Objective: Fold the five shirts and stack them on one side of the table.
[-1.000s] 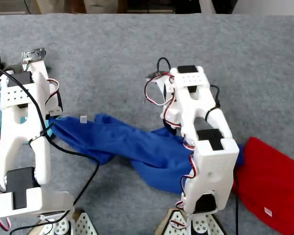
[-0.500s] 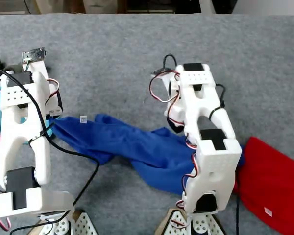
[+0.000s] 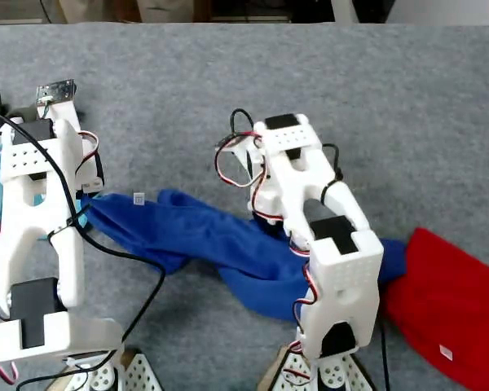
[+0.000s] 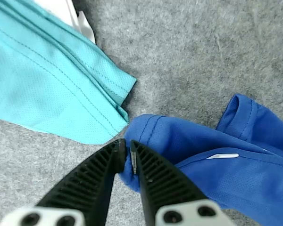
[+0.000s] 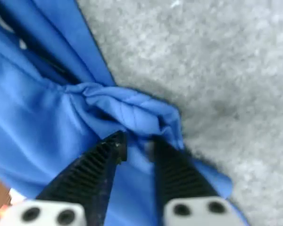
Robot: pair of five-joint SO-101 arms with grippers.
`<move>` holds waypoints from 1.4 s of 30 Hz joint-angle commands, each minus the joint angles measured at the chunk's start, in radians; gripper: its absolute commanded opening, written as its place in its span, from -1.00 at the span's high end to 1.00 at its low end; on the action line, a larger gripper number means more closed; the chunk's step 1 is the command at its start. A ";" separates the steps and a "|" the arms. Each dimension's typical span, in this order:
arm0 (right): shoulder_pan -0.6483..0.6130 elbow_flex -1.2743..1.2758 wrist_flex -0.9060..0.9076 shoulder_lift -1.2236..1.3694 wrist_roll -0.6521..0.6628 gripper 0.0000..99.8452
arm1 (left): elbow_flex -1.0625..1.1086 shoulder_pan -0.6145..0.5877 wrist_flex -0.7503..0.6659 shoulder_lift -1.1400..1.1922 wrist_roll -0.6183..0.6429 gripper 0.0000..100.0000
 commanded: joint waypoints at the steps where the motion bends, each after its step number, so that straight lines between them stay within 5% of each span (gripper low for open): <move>1: 0.008 0.008 -0.060 -0.005 0.000 0.97 | -0.006 0.005 -0.005 -0.028 -0.003 0.96; 18: 0.151 -0.487 -0.072 0.041 -0.074 0.99 | -0.017 0.005 0.026 -0.028 0.002 0.96; 22: 0.139 -0.553 0.069 0.104 -0.046 0.98 | -0.018 0.003 0.031 -0.028 -0.002 0.96; 29: 0.024 -0.513 0.226 0.117 0.008 0.65 | -0.018 0.009 0.031 -0.028 -0.003 0.96; 42: 0.025 -0.289 0.077 0.148 0.064 0.74 | -0.015 0.009 0.029 -0.028 0.002 0.96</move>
